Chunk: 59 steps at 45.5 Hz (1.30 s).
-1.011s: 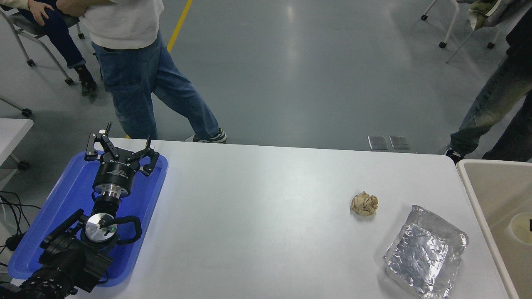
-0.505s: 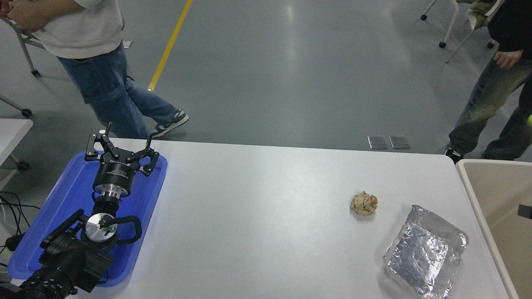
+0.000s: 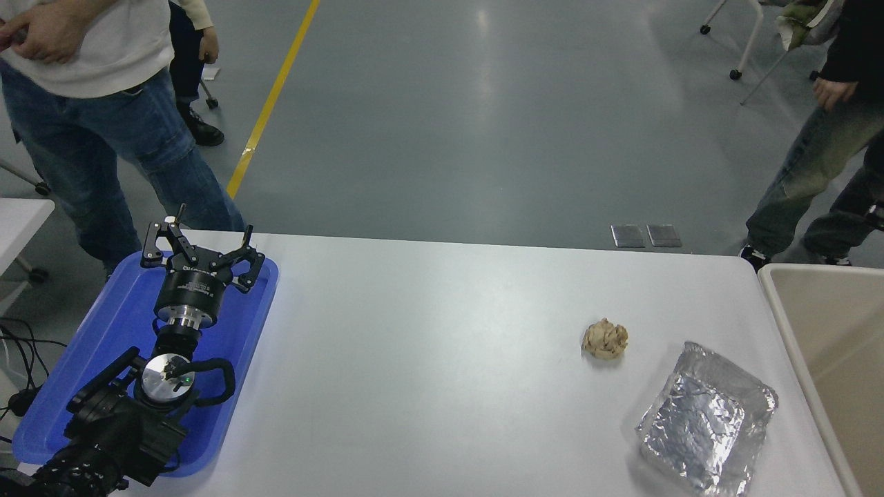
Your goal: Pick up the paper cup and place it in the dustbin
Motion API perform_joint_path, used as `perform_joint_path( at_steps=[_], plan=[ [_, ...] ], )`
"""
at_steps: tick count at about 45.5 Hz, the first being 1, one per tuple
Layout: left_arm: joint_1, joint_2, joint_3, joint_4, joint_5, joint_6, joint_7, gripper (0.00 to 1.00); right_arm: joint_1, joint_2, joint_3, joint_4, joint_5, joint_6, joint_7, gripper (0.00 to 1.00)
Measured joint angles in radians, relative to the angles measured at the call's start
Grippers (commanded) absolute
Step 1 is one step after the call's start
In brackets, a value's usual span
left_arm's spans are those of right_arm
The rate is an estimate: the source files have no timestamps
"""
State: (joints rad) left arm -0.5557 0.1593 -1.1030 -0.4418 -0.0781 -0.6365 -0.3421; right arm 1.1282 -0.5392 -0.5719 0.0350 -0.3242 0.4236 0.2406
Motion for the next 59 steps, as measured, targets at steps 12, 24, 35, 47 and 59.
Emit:
perform_joint_path(
  at_steps=[12,24,35,47,59],
  plan=[
    [-0.001,-0.001,0.000,0.000,0.000,0.000,0.000,1.00,0.119,0.024,0.189,0.094,0.036,0.052,-0.034,1.00],
    [-0.001,-0.001,0.000,0.000,0.000,0.000,0.000,1.00,0.171,0.025,0.436,0.241,0.048,0.049,-0.057,1.00],
    [0.000,-0.001,0.000,0.000,0.000,0.000,0.000,1.00,0.184,0.008,0.572,0.442,0.106,-0.033,-0.064,1.00],
    [0.000,-0.001,0.001,0.000,0.000,0.000,0.000,1.00,0.188,0.008,0.652,0.589,0.189,-0.109,-0.067,1.00],
    [0.000,-0.001,0.000,0.000,0.000,0.000,0.000,1.00,0.169,0.046,0.727,0.635,0.340,-0.136,-0.068,1.00]
  ],
)
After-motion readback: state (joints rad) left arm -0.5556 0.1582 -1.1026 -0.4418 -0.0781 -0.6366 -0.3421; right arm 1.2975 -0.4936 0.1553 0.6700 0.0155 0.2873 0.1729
